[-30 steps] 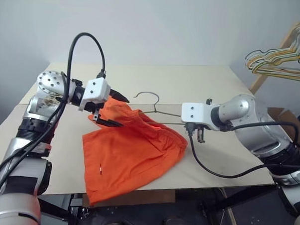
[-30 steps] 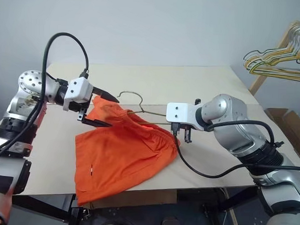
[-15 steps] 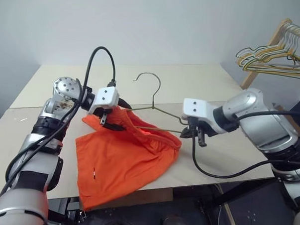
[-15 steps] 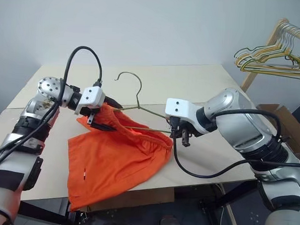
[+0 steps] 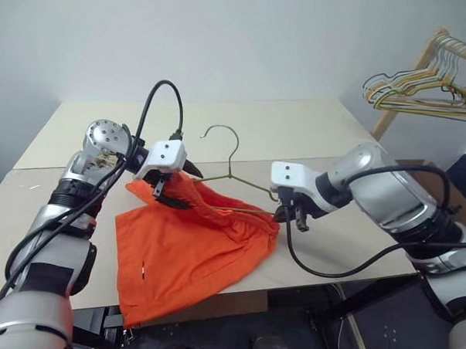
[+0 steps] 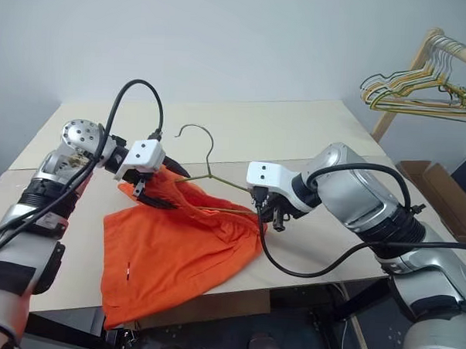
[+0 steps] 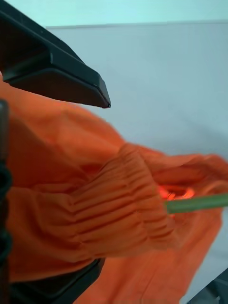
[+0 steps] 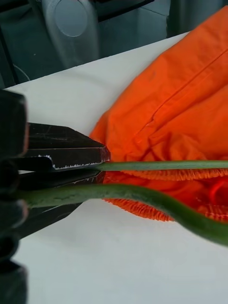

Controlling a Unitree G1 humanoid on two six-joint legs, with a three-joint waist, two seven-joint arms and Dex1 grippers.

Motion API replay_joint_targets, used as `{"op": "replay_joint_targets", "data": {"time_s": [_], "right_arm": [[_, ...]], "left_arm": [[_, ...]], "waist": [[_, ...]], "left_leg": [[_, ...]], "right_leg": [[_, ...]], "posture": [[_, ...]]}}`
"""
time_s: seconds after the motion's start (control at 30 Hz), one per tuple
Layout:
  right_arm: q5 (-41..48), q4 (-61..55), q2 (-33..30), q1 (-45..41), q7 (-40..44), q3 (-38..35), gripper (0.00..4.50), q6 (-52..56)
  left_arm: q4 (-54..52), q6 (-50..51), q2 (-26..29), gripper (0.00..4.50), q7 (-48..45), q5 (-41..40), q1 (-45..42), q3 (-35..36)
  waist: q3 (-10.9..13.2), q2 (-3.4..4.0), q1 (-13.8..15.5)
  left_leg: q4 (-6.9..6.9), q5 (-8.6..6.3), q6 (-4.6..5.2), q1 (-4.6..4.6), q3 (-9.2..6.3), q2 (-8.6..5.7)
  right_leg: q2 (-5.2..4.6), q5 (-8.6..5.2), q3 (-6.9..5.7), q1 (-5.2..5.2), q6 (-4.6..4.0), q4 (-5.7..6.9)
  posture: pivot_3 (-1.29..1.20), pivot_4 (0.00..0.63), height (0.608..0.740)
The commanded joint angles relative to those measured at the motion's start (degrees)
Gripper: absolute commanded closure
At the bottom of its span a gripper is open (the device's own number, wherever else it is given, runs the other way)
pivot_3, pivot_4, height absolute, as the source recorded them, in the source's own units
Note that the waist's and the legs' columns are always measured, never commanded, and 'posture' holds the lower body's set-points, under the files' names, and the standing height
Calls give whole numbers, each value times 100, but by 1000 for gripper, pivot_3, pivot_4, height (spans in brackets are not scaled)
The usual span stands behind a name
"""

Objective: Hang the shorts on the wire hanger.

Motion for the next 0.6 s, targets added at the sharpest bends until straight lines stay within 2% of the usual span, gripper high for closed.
{"op": "replay_joint_targets", "data": {"time_s": [0.03,0.07,0.17,0.37,0.6], "right_arm": [[87,33,7,-213,49,-78,4500,22],[97,53,14,-227,49,-74,4500,21],[140,96,40,-260,67,-94,4500,29],[243,78,34,-275,61,-152,4500,114],[299,-29,-16,-187,1,-194,4500,-26]], "left_arm": [[-48,-22,120,14,-20,-39,-217,-254],[4,-9,70,14,-20,-12,-254,-244],[116,31,-63,549,-6,102,-352,-195],[300,98,-249,2446,0,165,-494,1],[245,208,-218,4481,-20,59,-461,14]], "waist": [[0,0,12],[0,0,23],[0,0,43],[0,0,18],[0,0,9]], "left_leg": [[1,-5,8,-1,0,0],[2,-9,16,-2,0,0],[6,-10,18,-4,0,0],[7,-11,19,-3,1,0],[7,-11,19,-3,1,0]], "right_leg": [[-1,0,0,0,0,0],[-1,0,0,0,0,2],[-1,0,-1,0,0,2],[0,0,-1,-2,1,1],[0,0,0,-3,1,2]], "posture": [[-108,0,740],[-108,0,740],[-109,0,740],[-115,0,740],[-117,0,740]]}}
